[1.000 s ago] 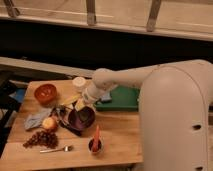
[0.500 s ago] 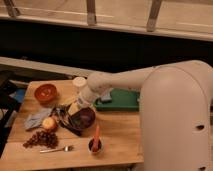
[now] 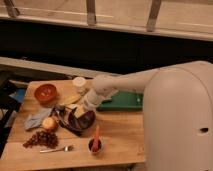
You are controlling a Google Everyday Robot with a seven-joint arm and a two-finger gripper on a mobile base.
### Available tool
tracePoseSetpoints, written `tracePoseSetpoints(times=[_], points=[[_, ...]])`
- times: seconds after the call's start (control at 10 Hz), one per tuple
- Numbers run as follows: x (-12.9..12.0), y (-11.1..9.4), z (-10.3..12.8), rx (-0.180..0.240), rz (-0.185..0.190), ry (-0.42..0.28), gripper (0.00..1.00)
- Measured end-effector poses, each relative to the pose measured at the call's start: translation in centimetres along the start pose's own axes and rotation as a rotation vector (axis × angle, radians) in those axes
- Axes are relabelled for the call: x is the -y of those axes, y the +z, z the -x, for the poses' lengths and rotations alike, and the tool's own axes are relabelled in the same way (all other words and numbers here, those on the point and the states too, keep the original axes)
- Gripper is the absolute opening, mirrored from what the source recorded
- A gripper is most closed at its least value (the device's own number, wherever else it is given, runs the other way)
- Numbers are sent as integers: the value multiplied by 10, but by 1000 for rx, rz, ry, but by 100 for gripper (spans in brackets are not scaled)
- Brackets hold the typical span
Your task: Wipe purple bowl with eraser
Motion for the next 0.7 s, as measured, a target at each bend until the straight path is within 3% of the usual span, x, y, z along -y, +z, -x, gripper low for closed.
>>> tracePoseSetpoints(times=[0.2, 0.4, 0.7], points=[[11, -2, 13, 12, -30, 0, 12], [14, 2, 27, 24, -36, -9, 12], [-4, 15, 42, 38, 8, -47, 12]])
